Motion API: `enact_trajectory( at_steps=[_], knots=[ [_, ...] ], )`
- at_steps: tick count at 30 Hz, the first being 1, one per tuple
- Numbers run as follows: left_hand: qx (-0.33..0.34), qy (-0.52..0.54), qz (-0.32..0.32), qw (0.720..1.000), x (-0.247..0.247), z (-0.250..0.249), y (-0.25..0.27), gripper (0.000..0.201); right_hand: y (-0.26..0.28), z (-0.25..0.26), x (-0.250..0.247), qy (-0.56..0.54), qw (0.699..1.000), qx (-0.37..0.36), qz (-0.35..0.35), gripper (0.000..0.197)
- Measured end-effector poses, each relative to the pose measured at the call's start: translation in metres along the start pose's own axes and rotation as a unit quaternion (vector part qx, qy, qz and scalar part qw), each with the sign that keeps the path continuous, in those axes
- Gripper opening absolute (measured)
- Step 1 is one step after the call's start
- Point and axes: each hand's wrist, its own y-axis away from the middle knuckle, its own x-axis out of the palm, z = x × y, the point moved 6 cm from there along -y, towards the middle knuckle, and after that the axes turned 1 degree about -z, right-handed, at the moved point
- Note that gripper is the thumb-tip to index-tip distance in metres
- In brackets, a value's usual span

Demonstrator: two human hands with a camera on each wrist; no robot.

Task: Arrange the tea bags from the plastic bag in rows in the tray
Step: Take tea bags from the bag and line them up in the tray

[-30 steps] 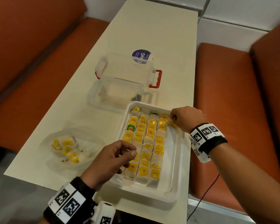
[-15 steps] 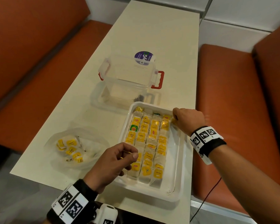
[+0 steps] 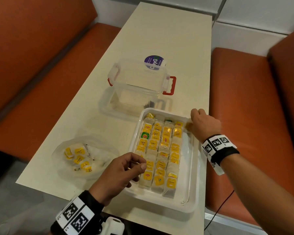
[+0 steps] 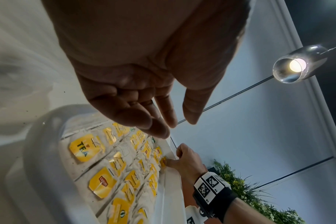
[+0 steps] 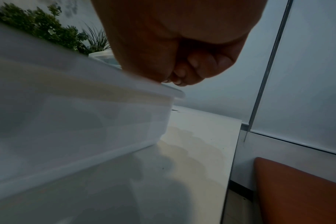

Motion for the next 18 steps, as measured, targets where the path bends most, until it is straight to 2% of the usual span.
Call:
enact_trajectory(
  at_steps=[4,7,12,16,18],
  knots=[
    [-0.002,-0.004,-0.005,1.000,-0.006,0.000,0.000,0.008,-0.003,0.001,0.001,-0.013,1.000,0.026,0.002,0.033],
    [0.000,0.000,-0.004,1.000,-0.011,-0.005,0.001,0.004,-0.002,0.003,-0.004,-0.026,0.999,0.039,0.011,0.027],
    [0.015,0.001,-0.012,1.000,-0.027,-0.018,0.007,0.010,0.016,0.013,-0.031,-0.081,0.995,0.050,0.019,0.024],
    [0.047,0.008,-0.023,0.999,-0.057,-0.038,0.017,0.014,0.041,0.040,-0.060,-0.146,0.988,0.044,0.003,0.026],
    [0.062,0.005,-0.053,0.997,-0.082,-0.046,0.019,0.013,0.053,0.060,-0.075,-0.187,0.982,0.025,0.012,0.026]
  ],
)
